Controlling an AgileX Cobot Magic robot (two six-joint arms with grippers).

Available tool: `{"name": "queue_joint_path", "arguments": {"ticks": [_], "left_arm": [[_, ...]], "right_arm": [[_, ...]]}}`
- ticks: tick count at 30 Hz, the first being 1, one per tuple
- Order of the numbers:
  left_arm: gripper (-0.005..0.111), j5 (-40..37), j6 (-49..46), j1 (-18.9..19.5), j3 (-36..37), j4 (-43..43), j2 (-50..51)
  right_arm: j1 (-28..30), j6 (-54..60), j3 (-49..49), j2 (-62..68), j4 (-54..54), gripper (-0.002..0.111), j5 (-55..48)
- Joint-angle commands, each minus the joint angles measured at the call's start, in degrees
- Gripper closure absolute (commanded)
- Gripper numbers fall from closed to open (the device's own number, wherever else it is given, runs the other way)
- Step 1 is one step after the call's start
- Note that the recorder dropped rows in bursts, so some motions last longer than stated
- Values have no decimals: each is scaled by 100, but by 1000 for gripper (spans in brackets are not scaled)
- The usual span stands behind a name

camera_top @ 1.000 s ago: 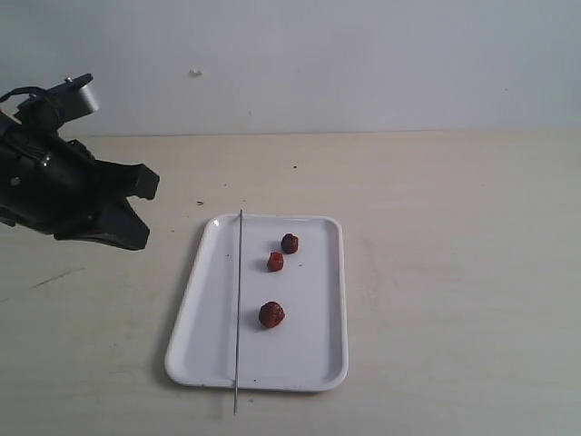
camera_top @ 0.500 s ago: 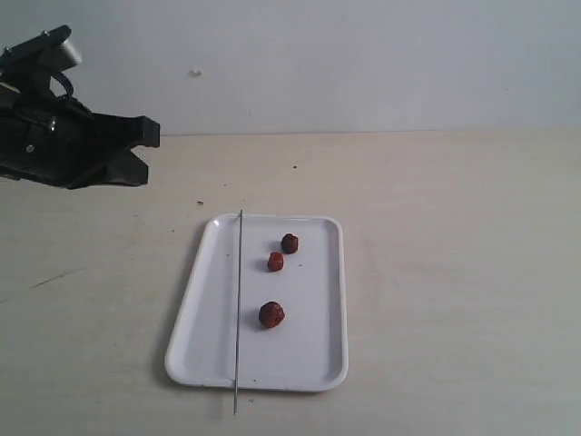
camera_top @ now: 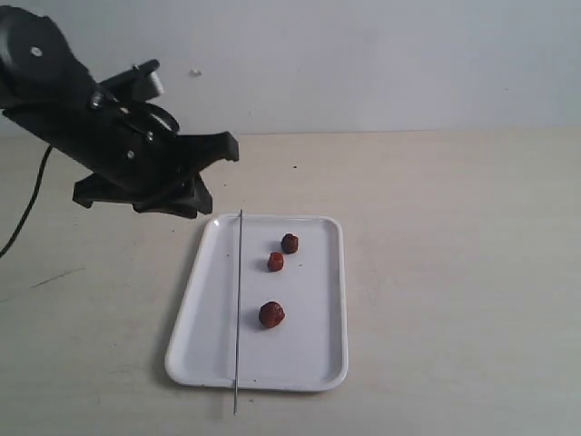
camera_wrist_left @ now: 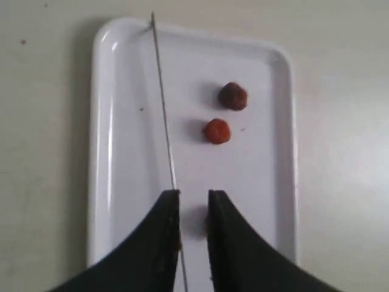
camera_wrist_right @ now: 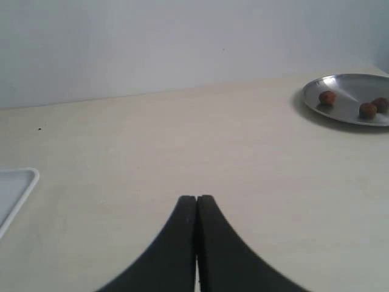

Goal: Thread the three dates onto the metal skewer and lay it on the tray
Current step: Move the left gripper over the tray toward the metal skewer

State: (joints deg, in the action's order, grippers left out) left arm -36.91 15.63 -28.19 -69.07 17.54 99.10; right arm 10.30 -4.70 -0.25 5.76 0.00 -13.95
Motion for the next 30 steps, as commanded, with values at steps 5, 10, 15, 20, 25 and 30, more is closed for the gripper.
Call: {"name": "queue_joint_path", "arguments": {"ticks": [5,10,15,20,25,30], "left_arm": [[86,-1220,1207,-580,-578,-941,865],[86,-1250,1356,-935,-578,-928,1270],[86,-1168,1639,-1006,-578,-1116,1442],[86,-947,1649,-1006,-578,-1116,1456],[69,-918,1624,-1006,-578,-1152,1530],[61,-891,1631,-1006,-578,-1215,1550]], "right_arm": [[-4,-4,25,-42,0,108,33],[-4,-4,25,-42,0,108,33],[-4,-4,25,-42,0,108,33],[-4,-4,25,-42,0,108,33],[-2,-4,25,-42,0,108,143],[-2,-4,25,-42,0,108,130]]}}
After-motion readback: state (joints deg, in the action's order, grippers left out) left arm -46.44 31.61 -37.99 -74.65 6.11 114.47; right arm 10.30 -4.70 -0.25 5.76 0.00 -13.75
